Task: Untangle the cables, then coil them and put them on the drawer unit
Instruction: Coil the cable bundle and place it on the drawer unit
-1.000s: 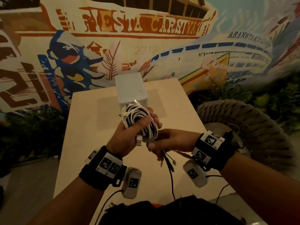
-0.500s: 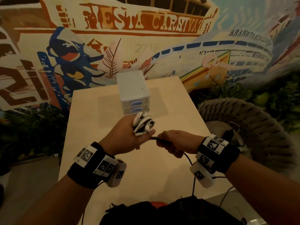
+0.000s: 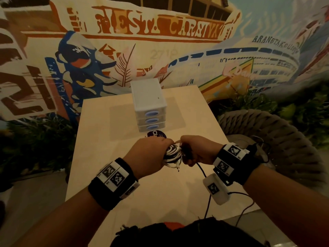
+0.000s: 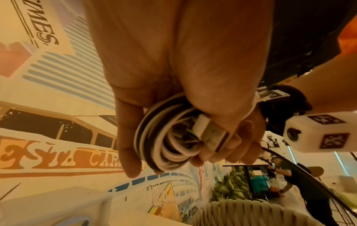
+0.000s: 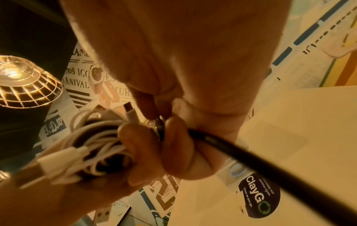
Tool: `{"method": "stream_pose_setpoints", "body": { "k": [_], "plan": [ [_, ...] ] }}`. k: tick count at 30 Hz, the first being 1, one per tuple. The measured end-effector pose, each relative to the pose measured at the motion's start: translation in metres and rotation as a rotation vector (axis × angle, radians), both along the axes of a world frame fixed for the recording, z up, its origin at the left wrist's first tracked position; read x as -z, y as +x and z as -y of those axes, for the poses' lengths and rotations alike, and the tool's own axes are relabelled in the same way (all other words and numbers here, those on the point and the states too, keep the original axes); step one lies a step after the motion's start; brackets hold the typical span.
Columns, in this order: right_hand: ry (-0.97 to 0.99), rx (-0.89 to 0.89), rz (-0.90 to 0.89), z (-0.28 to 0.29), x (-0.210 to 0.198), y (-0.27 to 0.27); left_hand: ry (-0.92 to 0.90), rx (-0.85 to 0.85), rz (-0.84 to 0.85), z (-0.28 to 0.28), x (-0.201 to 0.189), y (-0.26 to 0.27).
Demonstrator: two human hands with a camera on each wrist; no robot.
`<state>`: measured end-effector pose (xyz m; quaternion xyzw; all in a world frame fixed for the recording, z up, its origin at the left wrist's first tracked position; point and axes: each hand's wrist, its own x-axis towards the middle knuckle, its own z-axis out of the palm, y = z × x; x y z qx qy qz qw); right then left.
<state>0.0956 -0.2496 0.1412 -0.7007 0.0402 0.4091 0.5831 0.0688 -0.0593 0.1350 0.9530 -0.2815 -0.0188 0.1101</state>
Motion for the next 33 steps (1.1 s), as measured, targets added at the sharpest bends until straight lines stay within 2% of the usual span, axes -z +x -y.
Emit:
{"method": "stream_pose_setpoints", "body": {
  "k": [4,9,12,17,20,24,30,33],
  "plan": [
    [0.005,-0.202,-0.042,0.004,-0.005,0.004,0.121,-0.045,-0.004,0.007,-0.001,-0.003],
    [-0.151,-0.414,-0.020,0.005,-0.008,0.007,0.230,-0.045,0.003,0.018,-0.002,-0.011],
    [-0.252,-0.532,0.048,0.003,-0.013,0.010,0.263,-0.021,0.031,0.021,-0.006,-0.013],
    [-0.545,-0.734,0.290,-0.016,-0.016,0.002,0.364,0.019,-0.008,0.026,-0.010,-0.014],
    [-0.658,-0.758,0.379,-0.026,-0.003,-0.003,0.409,0.024,-0.031,0.027,-0.002,-0.015],
    [-0.698,-0.747,0.460,-0.028,0.004,-0.011,0.416,-0.019,-0.081,0.026,0.006,-0.016],
    [-0.700,-0.714,0.608,-0.024,-0.002,-0.016,0.251,-0.151,-0.113,0.023,0.006,-0.020],
    [-0.684,-0.708,0.611,-0.023,-0.002,-0.016,0.258,-0.161,-0.128,0.025,0.005,-0.019]
  ]
}}
